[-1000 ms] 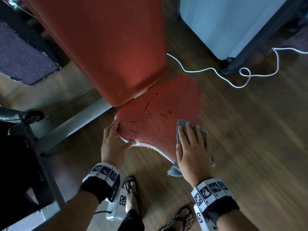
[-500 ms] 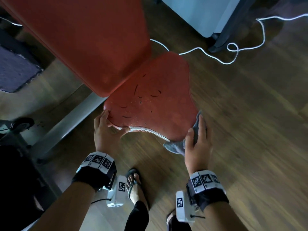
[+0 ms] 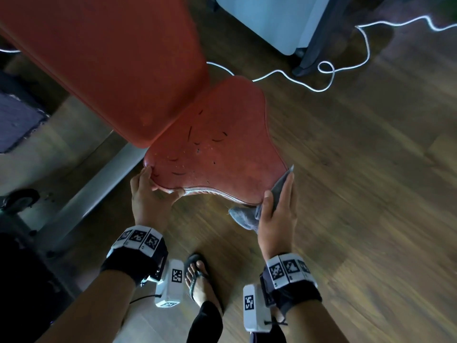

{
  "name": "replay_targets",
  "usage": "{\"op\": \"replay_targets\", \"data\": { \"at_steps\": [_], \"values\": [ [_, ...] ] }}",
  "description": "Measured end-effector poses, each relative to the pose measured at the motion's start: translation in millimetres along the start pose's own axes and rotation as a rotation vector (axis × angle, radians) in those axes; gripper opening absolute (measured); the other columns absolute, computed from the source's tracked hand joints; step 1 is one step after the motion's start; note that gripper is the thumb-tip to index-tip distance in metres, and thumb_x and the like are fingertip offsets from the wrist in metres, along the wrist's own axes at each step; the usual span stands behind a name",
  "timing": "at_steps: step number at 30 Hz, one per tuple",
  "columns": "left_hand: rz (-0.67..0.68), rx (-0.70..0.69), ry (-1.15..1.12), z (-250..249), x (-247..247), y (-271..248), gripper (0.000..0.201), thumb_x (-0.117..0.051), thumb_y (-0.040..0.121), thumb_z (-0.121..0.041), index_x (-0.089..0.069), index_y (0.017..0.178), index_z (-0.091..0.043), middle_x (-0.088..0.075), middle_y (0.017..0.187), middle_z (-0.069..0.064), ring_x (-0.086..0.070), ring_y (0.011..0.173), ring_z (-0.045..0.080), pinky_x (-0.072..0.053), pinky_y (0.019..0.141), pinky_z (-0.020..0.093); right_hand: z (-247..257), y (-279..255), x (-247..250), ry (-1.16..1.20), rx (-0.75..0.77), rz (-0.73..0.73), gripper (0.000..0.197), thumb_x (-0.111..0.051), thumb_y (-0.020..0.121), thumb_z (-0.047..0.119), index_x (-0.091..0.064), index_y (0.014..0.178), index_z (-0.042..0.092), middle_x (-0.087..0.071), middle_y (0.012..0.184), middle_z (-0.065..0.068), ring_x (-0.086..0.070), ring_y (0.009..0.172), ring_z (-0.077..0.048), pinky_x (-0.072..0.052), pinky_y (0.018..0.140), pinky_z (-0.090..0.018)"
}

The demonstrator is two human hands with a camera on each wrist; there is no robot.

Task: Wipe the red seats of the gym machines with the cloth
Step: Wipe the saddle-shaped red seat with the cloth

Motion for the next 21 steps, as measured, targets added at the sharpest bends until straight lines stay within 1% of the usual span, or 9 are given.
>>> {"op": "replay_targets", "data": {
  "at_steps": [3,7,10,12,13,15,18,20,21],
  "values": [
    [-0.002,-0.001,-0.001,-1.9,0.3,-0.8,0.1,-0.09,0.064,-0.024,-0.036,0.148,-0.014,-0.04,0.136,-0.002,-0.057,0.112,0.017,-0.04,0.098,0.026,-4.1,7.7,3.2,-0.022,-0.011,0.078,0.06,-0.041,0.102,0.028,-0.016,0.154,0.01,-0.023,0.157,-0.01,-0.024,0.139,-0.007,-0.011,0.103,0.004],
    [0.002,-0.003,0.003,-0.5,0.7,-1.4,0.101,-0.09,0.064,-0.027,-0.036,0.148,-0.014,-0.039,0.136,-0.002,-0.058,0.112,0.018,-0.045,0.101,0.033,-9.0,28.9,10.9,-0.032,-0.008,0.129,0.058,-0.039,0.102,0.03,-0.019,0.153,0.011,-0.031,0.154,-0.008,-0.033,0.14,-0.015,-0.016,0.102,0.001],
    [0.002,0.002,-0.002,0.5,0.2,-1.2,0.101,-0.09,0.063,-0.027,-0.036,0.147,-0.015,-0.04,0.136,-0.003,-0.058,0.111,0.017,-0.047,0.102,0.037,2.6,9.1,5.7,-0.029,-0.042,0.121,0.061,-0.04,0.102,0.028,-0.013,0.154,0.011,-0.02,0.158,-0.009,-0.023,0.141,-0.009,-0.011,0.1,0.007],
    [0.005,0.009,-0.004,0.6,0.5,-1.2,0.1,-0.09,0.063,-0.027,-0.036,0.147,-0.017,-0.039,0.136,-0.005,-0.058,0.112,0.017,-0.047,0.102,0.038,8.7,-5.5,2.8,-0.065,-0.042,0.139,0.066,-0.041,0.102,0.028,-0.007,0.154,0.01,-0.01,0.16,-0.013,-0.017,0.144,-0.016,-0.005,0.098,0.009],
    [0.009,0.013,-0.006,0.2,0.7,-0.8,0.1,-0.09,0.064,-0.028,-0.036,0.148,-0.018,-0.038,0.138,-0.006,-0.057,0.113,0.017,-0.047,0.102,0.039,10.2,-7.2,2.5,-0.091,-0.031,0.156,0.067,-0.041,0.101,0.029,-0.005,0.154,0.01,-0.007,0.16,-0.015,-0.015,0.146,-0.021,-0.005,0.101,0.006],
    [0.019,0.019,-0.011,0.8,0.4,-1.4,0.101,-0.089,0.064,-0.027,-0.034,0.148,-0.019,-0.036,0.14,-0.007,-0.056,0.116,0.017,-0.046,0.103,0.041,10.3,-1.1,5.0,-0.158,0.004,0.192,0.068,-0.04,0.101,0.033,-0.005,0.154,0.011,-0.006,0.16,-0.016,-0.016,0.146,-0.025,-0.012,0.108,-0.01],
    [0.021,0.021,-0.016,1.0,-0.1,-2.8,0.101,-0.089,0.065,-0.026,-0.033,0.149,-0.019,-0.034,0.141,-0.005,-0.055,0.118,0.019,-0.046,0.104,0.042,8.4,17.1,4.6,-0.235,0.059,0.203,0.063,-0.039,0.101,0.035,-0.013,0.154,0.011,-0.009,0.159,-0.018,-0.013,0.146,-0.035,-0.028,0.112,-0.036],
    [0.026,0.024,-0.027,1.5,-0.8,-4.1,0.102,-0.088,0.066,-0.027,-0.031,0.151,-0.023,-0.034,0.142,-0.005,-0.053,0.122,0.02,-0.045,0.106,0.043,5.8,26.3,1.3,-0.308,0.065,0.229,0.061,-0.036,0.101,0.036,-0.019,0.153,0.009,-0.013,0.158,-0.019,-0.006,0.146,-0.042,-0.027,0.113,-0.054],
    [0.029,0.023,-0.033,2.0,-0.8,-4.3,0.103,-0.088,0.067,-0.028,-0.029,0.151,-0.025,-0.033,0.143,-0.005,-0.051,0.124,0.02,-0.044,0.107,0.043,5.1,29.6,-0.9,-0.356,0.073,0.249,0.061,-0.034,0.101,0.037,-0.02,0.152,0.008,-0.015,0.158,-0.018,-0.004,0.145,-0.044,-0.026,0.112,-0.059]
  ]
}}
Point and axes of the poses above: each hand's wrist, its own y-axis towards the middle knuckle, its own x-axis out of the back of the hand, z = x × y, the point moved 3 cm from there along y, towards the middle knuckle
